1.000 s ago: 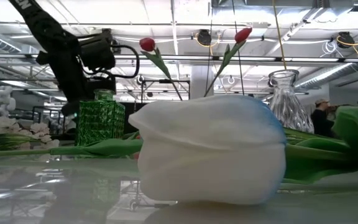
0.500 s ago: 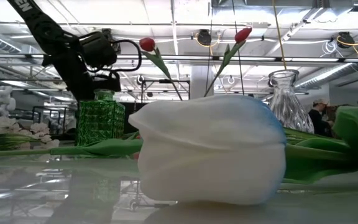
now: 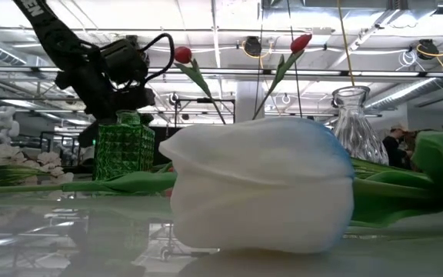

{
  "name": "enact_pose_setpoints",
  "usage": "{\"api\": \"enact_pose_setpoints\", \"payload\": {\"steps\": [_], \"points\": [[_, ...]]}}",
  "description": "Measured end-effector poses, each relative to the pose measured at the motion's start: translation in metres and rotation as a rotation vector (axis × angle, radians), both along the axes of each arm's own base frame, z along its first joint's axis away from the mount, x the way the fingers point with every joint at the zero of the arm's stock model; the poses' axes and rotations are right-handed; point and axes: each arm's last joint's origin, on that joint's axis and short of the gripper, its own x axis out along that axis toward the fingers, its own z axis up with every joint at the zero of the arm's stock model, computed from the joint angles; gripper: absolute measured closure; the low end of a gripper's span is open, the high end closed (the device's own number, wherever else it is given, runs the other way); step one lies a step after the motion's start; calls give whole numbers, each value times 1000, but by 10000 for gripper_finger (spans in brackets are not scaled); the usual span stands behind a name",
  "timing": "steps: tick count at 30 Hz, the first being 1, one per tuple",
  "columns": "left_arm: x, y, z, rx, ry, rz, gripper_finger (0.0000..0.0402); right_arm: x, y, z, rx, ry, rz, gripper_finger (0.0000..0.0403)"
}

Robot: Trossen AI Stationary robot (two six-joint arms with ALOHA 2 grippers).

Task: Sort flowers into vase by color
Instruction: Put the red flower into the purple vase

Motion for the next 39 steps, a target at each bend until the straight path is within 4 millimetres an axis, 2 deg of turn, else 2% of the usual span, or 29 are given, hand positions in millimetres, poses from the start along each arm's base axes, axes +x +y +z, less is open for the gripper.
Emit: {"api": "enact_pose_setpoints", "payload": {"steps": [11,15,20,24,31,39], "points": [[7,3,-23,-19,70,33,276,0,0,0,-4,2,0,188],[12,5,-25,-26,69,39,312,0,0,0,-7,4,0,188],[14,6,-26,-80,84,62,385,0,0,0,-7,4,1,188],[13,5,-27,-108,88,87,394,0,0,0,-7,4,1,188],[10,-6,-14,-133,71,58,400,0,0,0,-8,5,1,188],[8,-22,10,-143,-14,23,401,0,0,0,-12,7,1,188]]}}
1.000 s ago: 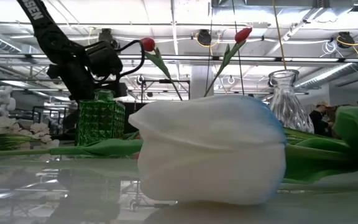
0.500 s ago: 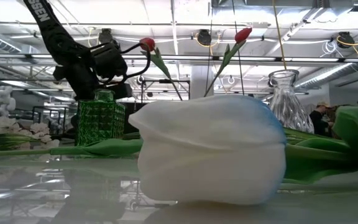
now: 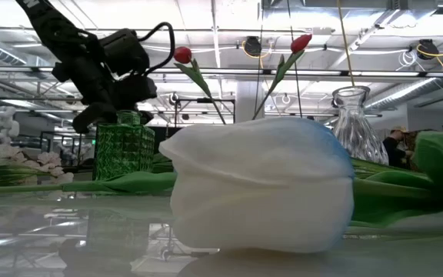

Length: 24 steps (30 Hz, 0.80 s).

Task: Sort flowers into vase by color
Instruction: Put the red flower into the purple vase

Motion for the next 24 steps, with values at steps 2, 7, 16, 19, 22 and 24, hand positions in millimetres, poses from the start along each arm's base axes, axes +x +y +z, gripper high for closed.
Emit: {"api": "enact_pose_setpoints", "payload": {"steps": [2,7,16,19,22,24], "points": [[0,-2,3,6,-10,14,401,0,0,0,1,-2,0,188],[-2,-7,16,-6,-74,16,401,0,0,0,2,-2,0,188],[-15,-18,57,6,-285,-18,401,0,0,0,27,-15,-6,188],[-21,-23,76,-25,-411,-55,401,2,-1,-1,46,-21,-17,188],[-26,-29,93,-28,-531,-115,401,5,0,-4,52,-18,-20,188],[-30,-32,103,-20,-605,-137,401,8,-1,-5,61,-33,-27,188]]}}
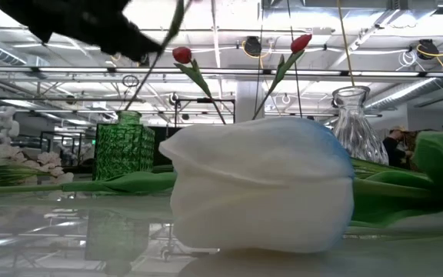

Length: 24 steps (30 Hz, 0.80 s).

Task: Sort flowers into vase by color
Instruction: Put the red flower into the purple vase

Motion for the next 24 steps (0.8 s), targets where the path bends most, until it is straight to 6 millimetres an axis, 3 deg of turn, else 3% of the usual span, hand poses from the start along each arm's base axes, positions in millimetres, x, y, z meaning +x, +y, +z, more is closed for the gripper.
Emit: {"api": "enact_pose_setpoints", "payload": {"steps": [13,24], "points": [[0,-26,52,-66,-518,-135,401,35,-4,-2,49,-157,72,188],[24,-53,48,-99,-658,-230,402,79,-7,-9,-6,-181,134,188]]}}
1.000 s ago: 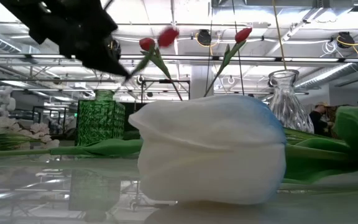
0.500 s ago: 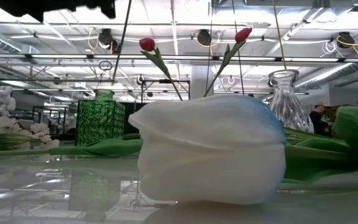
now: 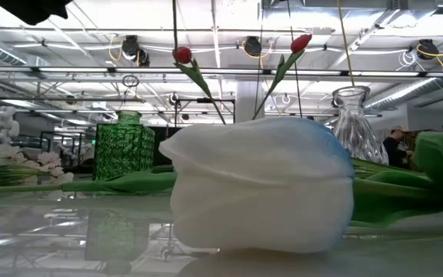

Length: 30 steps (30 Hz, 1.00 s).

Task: Sort flowers into vase by color
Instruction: Put the red flower into the purple vase

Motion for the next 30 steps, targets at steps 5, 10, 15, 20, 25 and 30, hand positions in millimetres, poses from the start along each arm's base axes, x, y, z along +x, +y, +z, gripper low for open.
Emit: {"api": "enact_pose_setpoints", "payload": {"steps": [5,10,15,20,25,30], "points": [[14,-6,-13,0,17,-15,402,19,0,2,-27,13,39,188],[21,-7,-21,-6,49,3,402,34,-2,-4,-41,65,90,188],[22,-10,-22,-4,61,-9,402,41,-10,-3,-35,61,67,189],[22,-12,-23,-3,63,-16,402,42,-13,-4,-34,68,95,233],[22,-11,-23,-2,68,-15,402,43,-14,-4,-22,65,127,339],[23,-9,-24,-33,91,72,384,43,-16,-5,-25,77,116,391]]}}
